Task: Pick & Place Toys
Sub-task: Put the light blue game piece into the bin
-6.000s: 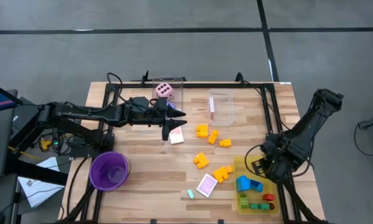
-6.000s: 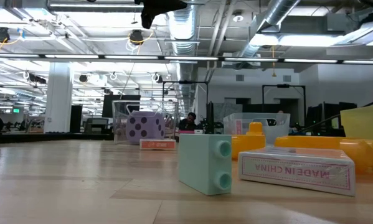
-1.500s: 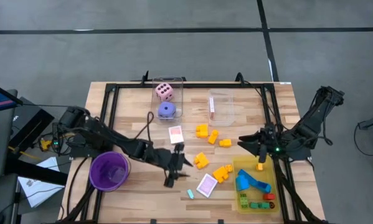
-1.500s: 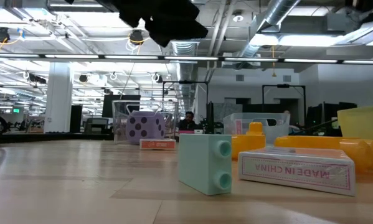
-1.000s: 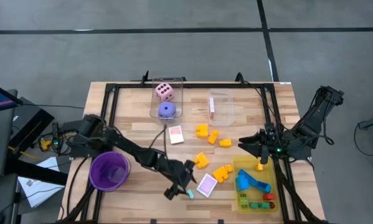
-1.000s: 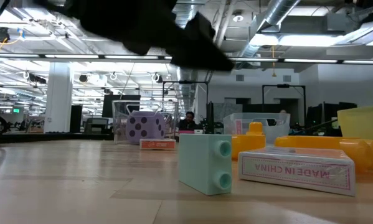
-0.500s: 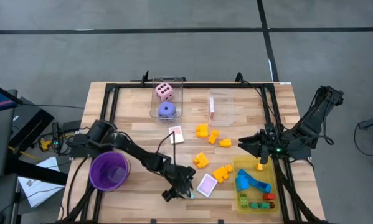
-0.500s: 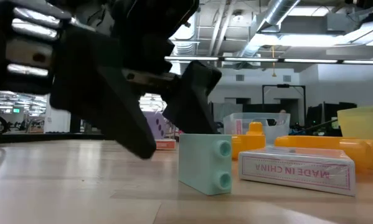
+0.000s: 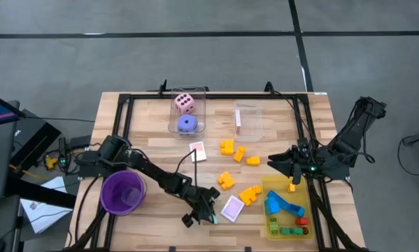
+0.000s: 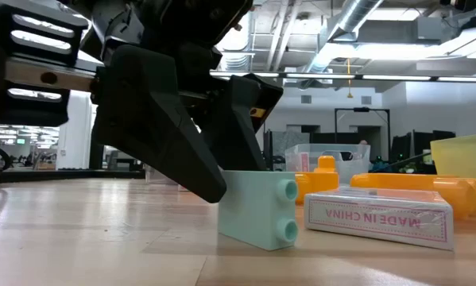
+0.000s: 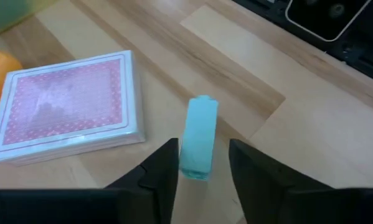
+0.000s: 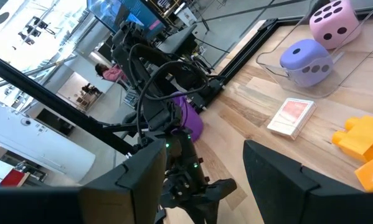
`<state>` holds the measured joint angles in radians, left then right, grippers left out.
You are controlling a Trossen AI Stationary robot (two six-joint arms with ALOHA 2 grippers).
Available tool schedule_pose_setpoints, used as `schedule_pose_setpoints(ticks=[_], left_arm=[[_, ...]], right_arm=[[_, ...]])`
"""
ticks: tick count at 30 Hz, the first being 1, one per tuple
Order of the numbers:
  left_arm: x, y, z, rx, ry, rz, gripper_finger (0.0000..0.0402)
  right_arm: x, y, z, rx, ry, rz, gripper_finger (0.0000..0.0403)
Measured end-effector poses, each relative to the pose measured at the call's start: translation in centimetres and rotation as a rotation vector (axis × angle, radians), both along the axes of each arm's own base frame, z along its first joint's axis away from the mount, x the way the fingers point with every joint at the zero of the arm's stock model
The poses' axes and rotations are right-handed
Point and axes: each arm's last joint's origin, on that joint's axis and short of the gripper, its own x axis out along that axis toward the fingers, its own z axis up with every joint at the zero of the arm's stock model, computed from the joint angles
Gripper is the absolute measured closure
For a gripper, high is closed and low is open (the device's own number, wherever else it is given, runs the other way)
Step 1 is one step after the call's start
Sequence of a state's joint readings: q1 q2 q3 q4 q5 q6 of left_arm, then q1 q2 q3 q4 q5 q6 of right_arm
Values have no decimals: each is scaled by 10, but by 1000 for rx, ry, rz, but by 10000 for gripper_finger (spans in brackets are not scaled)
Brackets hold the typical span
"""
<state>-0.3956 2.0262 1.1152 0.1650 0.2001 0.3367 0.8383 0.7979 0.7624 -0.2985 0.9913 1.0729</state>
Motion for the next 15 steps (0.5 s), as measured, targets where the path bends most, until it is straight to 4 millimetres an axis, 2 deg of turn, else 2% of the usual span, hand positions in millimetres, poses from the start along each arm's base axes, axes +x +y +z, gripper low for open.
schedule_pose_setpoints(ticks=[7, 12, 15], left_arm=[[0, -1, 0, -5, 4, 4, 302], [-1, 0, 0, -38, 46, 47, 344], [-2, 0, 0, -49, 63, 65, 347]], right_arm=[[0, 0, 0, 0, 0, 0, 196], [0, 0, 0, 0, 0, 0, 196], [0, 0, 0, 0, 0, 0, 196]])
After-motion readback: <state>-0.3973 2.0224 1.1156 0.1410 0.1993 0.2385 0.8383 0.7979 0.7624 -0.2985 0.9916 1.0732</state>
